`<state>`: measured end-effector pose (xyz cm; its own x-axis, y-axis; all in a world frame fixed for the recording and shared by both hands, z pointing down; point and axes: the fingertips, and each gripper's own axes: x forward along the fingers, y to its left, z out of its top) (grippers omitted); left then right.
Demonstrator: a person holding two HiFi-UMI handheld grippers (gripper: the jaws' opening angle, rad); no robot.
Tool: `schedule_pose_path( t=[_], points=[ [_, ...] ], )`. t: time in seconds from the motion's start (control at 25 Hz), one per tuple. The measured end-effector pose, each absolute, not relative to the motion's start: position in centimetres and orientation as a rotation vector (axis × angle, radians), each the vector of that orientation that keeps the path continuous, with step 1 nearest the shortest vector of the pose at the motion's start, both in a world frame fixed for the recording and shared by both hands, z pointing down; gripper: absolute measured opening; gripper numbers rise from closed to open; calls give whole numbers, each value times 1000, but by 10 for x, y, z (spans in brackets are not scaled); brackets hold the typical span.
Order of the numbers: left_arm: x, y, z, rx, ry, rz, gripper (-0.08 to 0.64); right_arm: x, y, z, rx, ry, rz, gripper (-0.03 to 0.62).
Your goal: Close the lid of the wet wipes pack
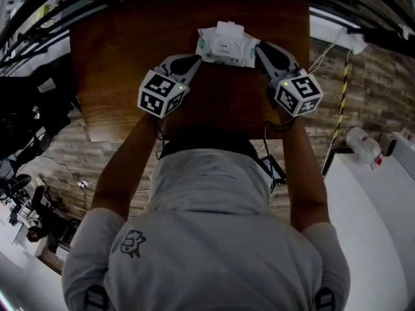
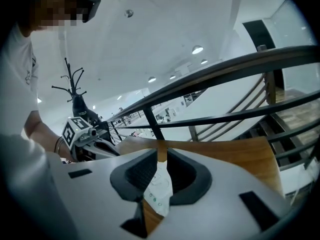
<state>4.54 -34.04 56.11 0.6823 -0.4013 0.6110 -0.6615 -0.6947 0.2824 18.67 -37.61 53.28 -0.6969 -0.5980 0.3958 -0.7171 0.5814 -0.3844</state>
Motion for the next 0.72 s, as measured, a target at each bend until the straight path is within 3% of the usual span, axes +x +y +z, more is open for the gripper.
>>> schedule_pose_path(
  t=[0.4,0.72],
  points=[
    [56,-357,595,2351,-810,735,14,180,-396,580,953,-2549,991,153],
    [51,-373,624,2293,-811,769,14,167,-412,609,853,-2508,1127,186]
  ],
)
